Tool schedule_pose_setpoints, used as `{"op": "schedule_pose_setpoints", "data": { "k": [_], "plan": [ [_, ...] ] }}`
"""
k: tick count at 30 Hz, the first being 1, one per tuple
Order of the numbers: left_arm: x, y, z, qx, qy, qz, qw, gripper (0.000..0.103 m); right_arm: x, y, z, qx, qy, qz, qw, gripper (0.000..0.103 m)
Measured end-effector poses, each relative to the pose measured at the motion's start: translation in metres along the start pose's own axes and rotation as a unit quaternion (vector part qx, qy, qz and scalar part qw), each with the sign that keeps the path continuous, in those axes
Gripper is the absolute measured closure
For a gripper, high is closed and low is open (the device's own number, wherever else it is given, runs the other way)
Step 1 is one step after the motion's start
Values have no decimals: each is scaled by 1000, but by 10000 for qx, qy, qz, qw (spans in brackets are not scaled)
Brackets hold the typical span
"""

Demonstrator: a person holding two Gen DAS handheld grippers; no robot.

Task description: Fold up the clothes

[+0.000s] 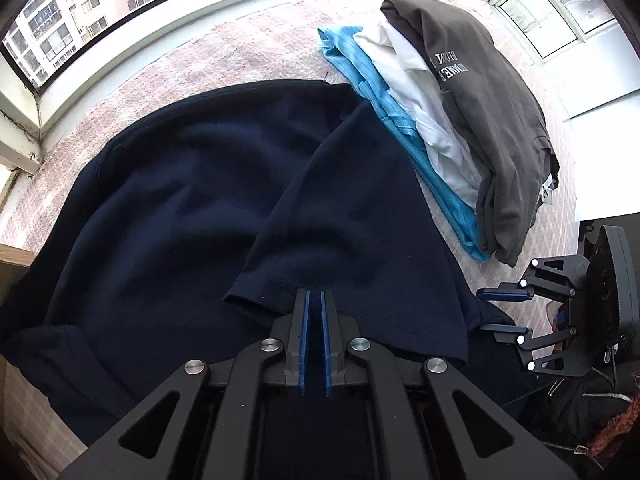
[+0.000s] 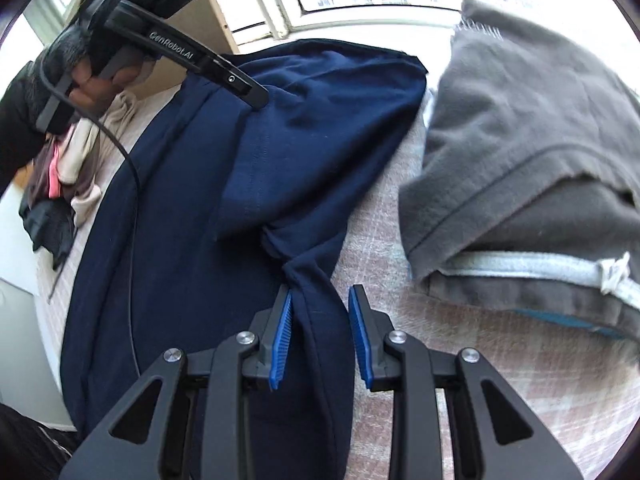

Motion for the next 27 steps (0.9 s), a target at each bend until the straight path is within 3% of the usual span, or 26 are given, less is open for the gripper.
{"op": "schedule_pose_setpoints", "data": {
  "k": [2, 4, 7, 10, 14, 16, 22, 27],
  "plan": [
    [3, 1, 2, 29, -3, -14, 10000, 100, 5, 0, 1, 3, 49, -48, 10000, 80],
    [6, -3, 1, 94, 80, 38, 9999, 103, 6, -3, 3, 108, 152, 62, 9998, 96],
    [5, -15, 1, 275, 93, 86, 9995, 103, 15, -16, 1, 317, 411, -96, 9986, 98],
    [0, -29, 3, 486, -21, 27, 9988, 103, 30, -31, -9, 541, 924, -338, 9937, 98],
    [-6, -28, 2, 433, 32, -7, 9991, 103, 39, -29, -20, 283, 1116, -532, 9919, 91],
    [-11, -22, 1, 338, 63, 61, 9994, 103, 35, -35, -19, 246, 930, -768, 9924, 82],
    [-5, -5, 11, 226, 347, 343, 9986, 103, 17, -38, -4, 279, 160, -1040, 9941, 78],
    [2, 8, 15, 46, 651, 539, 9964, 101, 21, -17, -3, 64, 320, -978, 9947, 78]
  ]
}}
Point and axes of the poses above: each gripper's, at about its wrist camera, not at the fingertips, and y roughly the way its jaws point, x to its right, z to its top, the point moved 7 cm from there along y, roughly the way its jaws point, and after that the axes turned 14 degrees about z, right-handed, at the moved point
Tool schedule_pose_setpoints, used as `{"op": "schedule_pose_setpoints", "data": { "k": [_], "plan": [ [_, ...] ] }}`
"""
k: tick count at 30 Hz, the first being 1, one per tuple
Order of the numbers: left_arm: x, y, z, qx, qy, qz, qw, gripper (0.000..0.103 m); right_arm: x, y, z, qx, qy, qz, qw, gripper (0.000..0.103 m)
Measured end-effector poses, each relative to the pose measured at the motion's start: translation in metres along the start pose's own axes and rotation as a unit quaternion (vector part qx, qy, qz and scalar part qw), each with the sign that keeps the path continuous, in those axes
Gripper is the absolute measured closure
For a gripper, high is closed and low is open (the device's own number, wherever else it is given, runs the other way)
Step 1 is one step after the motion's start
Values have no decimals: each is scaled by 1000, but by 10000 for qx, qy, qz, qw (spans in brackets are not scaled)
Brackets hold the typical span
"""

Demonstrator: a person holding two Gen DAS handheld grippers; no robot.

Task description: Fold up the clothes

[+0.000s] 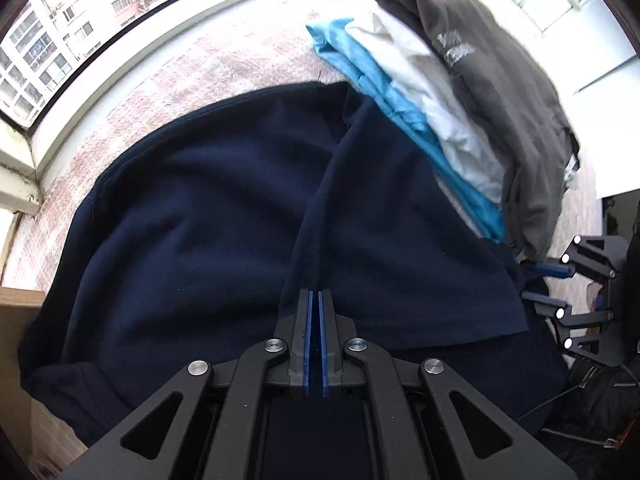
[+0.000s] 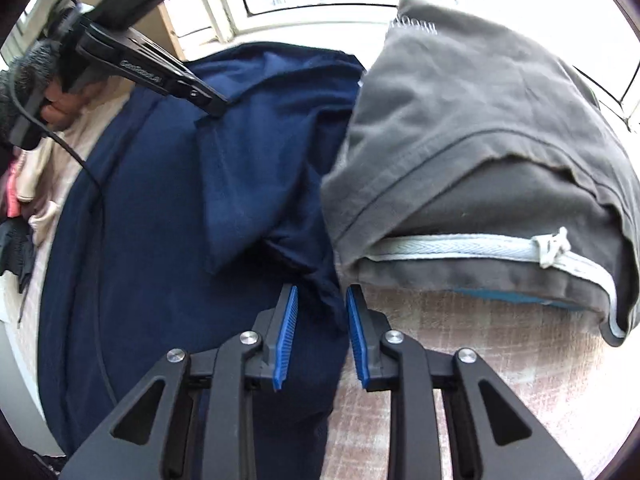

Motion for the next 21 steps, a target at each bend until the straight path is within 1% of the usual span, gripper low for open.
{"op": "schedule_pose_setpoints", "data": {
  "k": [2, 3, 5, 6, 8, 10, 14, 17, 18, 19, 20, 21],
  "plan": [
    [-1, 3, 1, -67, 82, 62, 9999, 101, 4, -2, -5, 34, 185, 214, 9996, 78],
    [-3, -1, 4, -7, 121, 84, 9999, 101, 6, -6, -9, 53, 286, 324, 9991, 79],
    [-7, -15, 17, 200, 99, 111, 9997, 102, 7, -8, -11, 42, 284, 329, 9990, 79],
    [-5, -21, 26, 280, 141, 27, 9995, 100, 8, -8, -12, 45, 278, 335, 9990, 79],
    [3, -31, 44, 407, 301, -119, 9986, 83, 10, -10, -14, 56, 289, 358, 9989, 79],
    [14, -29, 63, 428, 539, -43, 9976, 78, 11, -12, -15, 59, 313, 402, 9987, 79],
    [29, -12, 93, 315, 860, -4, 9958, 78, 16, -15, -16, 101, 431, 530, 9976, 79],
    [34, 3, 104, 165, 1013, 143, 9946, 79, 19, -12, -10, 160, 490, 556, 9971, 79],
    [34, 8, 106, 96, 1034, 212, 9944, 81, 18, -11, -10, 178, 506, 583, 9969, 79],
    [34, 9, 106, 65, 1048, 195, 9943, 92, 16, -11, -10, 197, 522, 612, 9966, 79],
    [34, 11, 106, 36, 1062, 175, 9942, 100, 15, -10, -10, 215, 537, 640, 9963, 79],
    [32, 8, 107, 96, 1050, 195, 9942, 100, 14, -10, -11, 246, 520, 639, 9963, 79]
  ]
}}
Point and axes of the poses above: each gripper's, at about its wrist camera, not at the fingertips, and y roughly the way its jaws point, x to its right, z to its top, the point moved 7 cm from there along y, roughly the way its jaws point, and after that the axes turned 14 degrees about z, right-handed, at the moved point
